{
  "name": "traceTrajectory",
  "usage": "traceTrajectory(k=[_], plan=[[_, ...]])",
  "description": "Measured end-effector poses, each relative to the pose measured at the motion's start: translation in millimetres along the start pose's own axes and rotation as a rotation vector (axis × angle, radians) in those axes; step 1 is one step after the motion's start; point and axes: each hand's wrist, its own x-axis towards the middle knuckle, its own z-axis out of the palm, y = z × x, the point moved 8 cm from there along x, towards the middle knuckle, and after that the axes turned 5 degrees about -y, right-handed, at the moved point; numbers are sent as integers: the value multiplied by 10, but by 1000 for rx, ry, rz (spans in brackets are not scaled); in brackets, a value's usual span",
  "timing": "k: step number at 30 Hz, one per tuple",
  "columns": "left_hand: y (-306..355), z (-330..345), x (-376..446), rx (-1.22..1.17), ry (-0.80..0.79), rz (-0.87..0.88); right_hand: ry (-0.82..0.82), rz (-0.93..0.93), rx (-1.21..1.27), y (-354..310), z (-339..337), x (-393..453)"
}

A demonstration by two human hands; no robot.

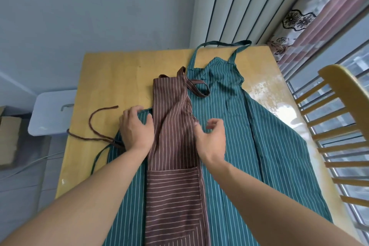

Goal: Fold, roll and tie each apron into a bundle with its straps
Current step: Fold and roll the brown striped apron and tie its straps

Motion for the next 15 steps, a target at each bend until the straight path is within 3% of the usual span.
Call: traceTrajectory(k=[3, 5, 6, 9, 11, 12, 13, 15], plan=[[-155, -5, -237, -136, -94, -105, -127, 59, -136, 218, 253, -220], [-87, -74, -424, -98, -103, -32, -131, 88, -60, 284, 282, -225], [-19, -49, -519, -48, -129, 62, -131, 106, -16, 299, 255, -206], [48, 223, -856, 250, -413, 294, -150, 141, -8, 274, 115, -209], [-81, 294, -1014, 476, -487, 341, -135, 138, -28, 268, -27, -322], [-150, 251, -1037, 497, -469, 272, -127, 117, -42, 266, -87, -381], [-184, 111, -1084, 375, -390, 151, -130, 106, -60, 291, -157, -493], [-330, -263, -1264, -56, -124, -198, -179, 130, -114, 470, -231, -789]])
